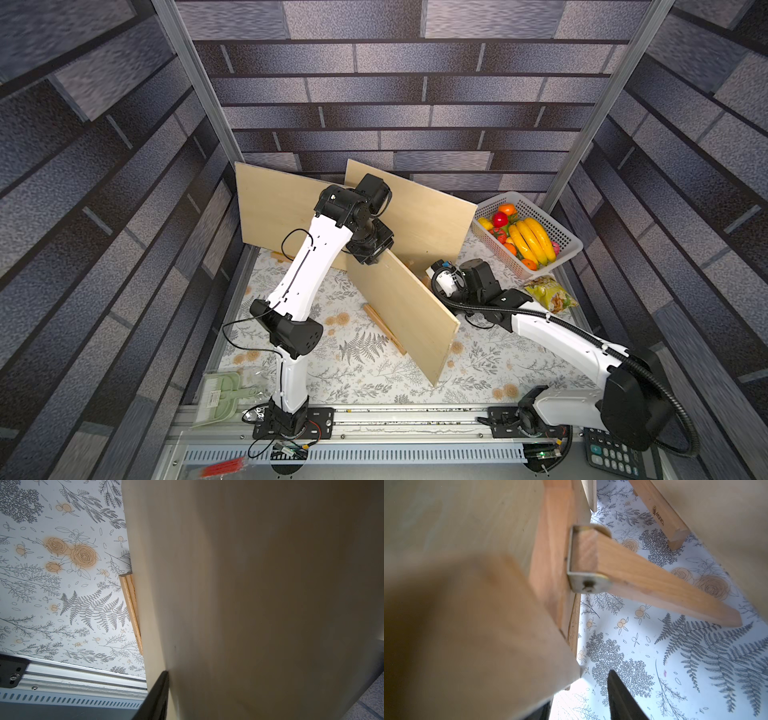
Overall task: Assemble the easel
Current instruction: Place the drawing board on the easel.
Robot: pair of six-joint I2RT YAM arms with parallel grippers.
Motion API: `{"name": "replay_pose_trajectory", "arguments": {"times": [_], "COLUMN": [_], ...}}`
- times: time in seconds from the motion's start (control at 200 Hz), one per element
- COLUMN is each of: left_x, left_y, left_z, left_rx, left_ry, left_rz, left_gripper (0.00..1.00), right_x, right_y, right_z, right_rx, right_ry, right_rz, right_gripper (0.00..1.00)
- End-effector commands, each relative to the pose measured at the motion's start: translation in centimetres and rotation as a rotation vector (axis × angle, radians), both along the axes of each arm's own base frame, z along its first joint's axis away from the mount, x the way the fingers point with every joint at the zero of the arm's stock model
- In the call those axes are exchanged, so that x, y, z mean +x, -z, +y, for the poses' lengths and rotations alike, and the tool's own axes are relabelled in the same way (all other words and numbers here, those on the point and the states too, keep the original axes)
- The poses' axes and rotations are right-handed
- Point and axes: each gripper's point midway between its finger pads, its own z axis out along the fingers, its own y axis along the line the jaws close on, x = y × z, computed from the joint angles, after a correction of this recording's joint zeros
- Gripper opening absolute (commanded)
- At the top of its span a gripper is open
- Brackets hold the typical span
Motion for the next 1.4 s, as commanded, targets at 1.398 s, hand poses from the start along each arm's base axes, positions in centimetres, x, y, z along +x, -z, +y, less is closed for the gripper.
{"name": "replay_pose_trajectory", "arguments": {"times": [1.398], "left_x": [4.3], "left_y": [3.4], "left_z": [-2.5], "left_rx": [0.013], "left_ry": [0.040], "left_rz": [0.002], "left_gripper": [0.43], "right_x": [-6.2], "right_y": [-22.2], "right_z": [-7.0], "right_rx": [0.374], "right_ry": [0.112], "right_rz": [-0.033], "right_gripper": [0.78]}}
